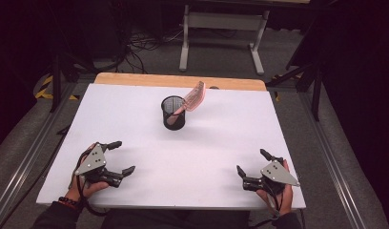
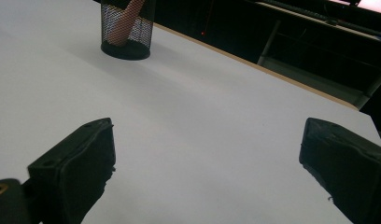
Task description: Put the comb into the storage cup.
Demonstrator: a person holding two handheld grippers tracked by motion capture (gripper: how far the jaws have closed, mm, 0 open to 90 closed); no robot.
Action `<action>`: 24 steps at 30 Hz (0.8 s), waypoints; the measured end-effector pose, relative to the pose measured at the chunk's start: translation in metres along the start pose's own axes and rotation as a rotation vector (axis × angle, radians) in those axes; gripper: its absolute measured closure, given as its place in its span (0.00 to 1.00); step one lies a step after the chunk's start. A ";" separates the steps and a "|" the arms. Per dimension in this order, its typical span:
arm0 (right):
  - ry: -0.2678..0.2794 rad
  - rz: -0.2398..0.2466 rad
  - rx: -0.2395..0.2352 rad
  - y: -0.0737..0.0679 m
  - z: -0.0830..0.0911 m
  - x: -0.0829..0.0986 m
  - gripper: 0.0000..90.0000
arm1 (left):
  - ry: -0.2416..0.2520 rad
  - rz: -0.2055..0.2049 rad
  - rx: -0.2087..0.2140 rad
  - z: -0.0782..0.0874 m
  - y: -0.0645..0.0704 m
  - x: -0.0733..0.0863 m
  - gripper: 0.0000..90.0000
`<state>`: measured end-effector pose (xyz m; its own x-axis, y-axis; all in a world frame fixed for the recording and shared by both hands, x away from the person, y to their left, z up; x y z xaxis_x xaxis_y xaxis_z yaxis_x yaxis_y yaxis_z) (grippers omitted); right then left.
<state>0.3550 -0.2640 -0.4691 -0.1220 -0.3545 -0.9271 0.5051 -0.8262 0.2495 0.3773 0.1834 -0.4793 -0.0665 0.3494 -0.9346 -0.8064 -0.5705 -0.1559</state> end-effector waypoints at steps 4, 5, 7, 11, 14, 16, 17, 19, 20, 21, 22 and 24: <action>-0.003 0.001 -0.001 -0.003 -0.001 -0.001 0.05 | -0.004 -0.006 0.007 -0.001 0.001 0.001 0.07; -0.001 0.003 -0.001 -0.003 -0.001 -0.002 0.05 | -0.006 -0.006 0.007 0.000 0.001 0.002 0.07; -0.001 0.009 -0.005 -0.006 -0.002 -0.003 0.05 | -0.001 -0.003 0.005 0.001 0.000 0.002 0.07; 0.001 0.011 -0.005 -0.007 -0.003 -0.005 0.05 | -0.002 -0.002 0.002 0.003 0.001 0.002 0.07; 0.002 0.016 -0.005 -0.006 -0.004 -0.006 0.05 | -0.007 -0.001 -0.003 0.003 0.000 0.003 0.07; 0.000 0.020 0.009 -0.005 -0.004 -0.005 0.05 | -0.007 -0.002 -0.005 0.003 0.000 0.003 0.07; 0.002 0.017 0.012 -0.005 -0.004 -0.005 0.05 | -0.007 -0.002 -0.005 0.004 0.000 0.003 0.07; 0.005 0.015 0.012 -0.005 -0.005 -0.006 0.05 | -0.008 -0.005 -0.007 0.004 0.000 0.003 0.07; 0.006 0.015 0.011 -0.005 -0.005 -0.006 0.05 | -0.006 -0.004 -0.006 0.004 0.000 0.003 0.07; 0.006 0.015 0.011 -0.005 -0.005 -0.006 0.05 | -0.008 -0.003 -0.006 0.005 0.001 0.004 0.07; 0.005 0.019 0.010 -0.005 -0.005 -0.006 0.05 | -0.009 -0.003 -0.006 0.005 0.001 0.004 0.07; 0.002 0.029 0.018 -0.005 -0.006 -0.006 0.05 | -0.009 -0.007 -0.007 0.006 0.001 0.004 0.07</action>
Point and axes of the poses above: each handheld gripper's, and its own axes: z roughly backward along the jaws, x roughly out of its underside, y roughly to its right, the point moved 6 cm from there along -z, roughly forward along the jaws, and after that the axes turned 2 degrees about -x, right-handed, at the moved point
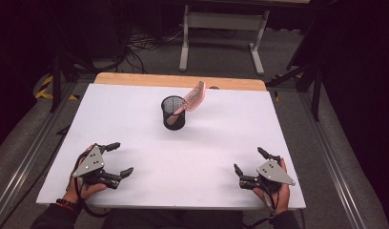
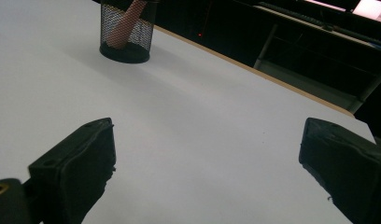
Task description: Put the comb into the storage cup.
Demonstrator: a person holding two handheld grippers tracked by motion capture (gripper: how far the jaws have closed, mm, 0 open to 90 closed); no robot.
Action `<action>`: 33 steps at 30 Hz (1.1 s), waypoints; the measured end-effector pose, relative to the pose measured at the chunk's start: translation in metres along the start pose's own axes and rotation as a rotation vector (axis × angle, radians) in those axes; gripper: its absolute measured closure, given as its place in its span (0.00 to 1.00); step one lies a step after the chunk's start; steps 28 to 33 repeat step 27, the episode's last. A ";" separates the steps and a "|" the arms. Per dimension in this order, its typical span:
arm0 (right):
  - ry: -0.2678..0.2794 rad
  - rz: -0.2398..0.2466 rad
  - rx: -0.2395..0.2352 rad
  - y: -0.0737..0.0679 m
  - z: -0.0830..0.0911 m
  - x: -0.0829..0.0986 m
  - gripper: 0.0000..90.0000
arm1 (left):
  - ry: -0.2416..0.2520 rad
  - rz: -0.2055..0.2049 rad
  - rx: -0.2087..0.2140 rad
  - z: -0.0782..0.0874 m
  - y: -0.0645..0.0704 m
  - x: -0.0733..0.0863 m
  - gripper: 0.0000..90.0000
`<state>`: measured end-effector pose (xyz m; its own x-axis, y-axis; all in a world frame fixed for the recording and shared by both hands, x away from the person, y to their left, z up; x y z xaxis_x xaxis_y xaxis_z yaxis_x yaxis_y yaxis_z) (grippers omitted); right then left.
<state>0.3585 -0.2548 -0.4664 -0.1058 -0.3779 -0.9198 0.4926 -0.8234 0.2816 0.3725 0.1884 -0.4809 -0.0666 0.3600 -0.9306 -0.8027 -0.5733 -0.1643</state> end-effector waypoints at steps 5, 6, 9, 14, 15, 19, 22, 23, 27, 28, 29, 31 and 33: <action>0.006 0.005 -0.002 0.000 0.000 -0.002 0.05 | -0.003 0.001 -0.001 0.001 0.000 0.001 0.07; 0.005 0.006 -0.002 0.000 0.000 -0.002 0.05 | -0.005 -0.001 -0.004 0.001 0.000 0.001 0.07; -0.007 0.020 0.010 0.000 -0.001 -0.001 0.05 | -0.004 -0.001 -0.012 0.001 -0.001 0.001 0.07; -0.005 0.023 0.005 -0.001 -0.002 -0.002 0.05 | -0.011 -0.004 -0.015 0.002 -0.002 0.002 0.07; -0.006 0.024 0.004 -0.001 -0.003 -0.002 0.05 | -0.009 -0.006 -0.019 0.002 -0.002 0.002 0.07; -0.007 0.035 0.004 -0.002 -0.004 -0.002 0.05 | -0.009 -0.001 -0.023 0.003 -0.003 0.002 0.07; -0.007 0.039 0.005 -0.002 -0.004 -0.001 0.05 | -0.012 -0.007 -0.030 0.001 -0.004 0.001 0.07; -0.011 0.035 0.003 -0.002 -0.004 0.000 0.05 | -0.011 -0.005 -0.026 0.000 -0.004 0.001 0.07; -0.007 0.032 0.005 -0.002 -0.003 -0.001 0.05 | -0.025 -0.013 -0.024 -0.002 -0.002 0.002 0.07; -0.007 0.032 0.005 -0.002 -0.003 -0.001 0.05 | -0.025 -0.013 -0.024 -0.002 -0.002 0.002 0.07; -0.007 0.032 0.005 -0.002 -0.003 -0.001 0.05 | -0.025 -0.013 -0.024 -0.002 -0.002 0.002 0.07; -0.007 0.032 0.005 -0.002 -0.003 -0.001 0.05 | -0.025 -0.013 -0.024 -0.002 -0.002 0.002 0.07; -0.007 0.032 0.005 -0.002 -0.003 -0.001 0.05 | -0.025 -0.013 -0.024 -0.002 -0.002 0.002 0.07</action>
Point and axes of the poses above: each handheld gripper's, and its own axes: z roughly backward along the jaws, x roughly out of its underside, y roughly to its right, the point moved 6 cm from there along -z, roughly forward along the jaws, and after that the axes turned 2 degrees about -x, right-handed, at the moved point
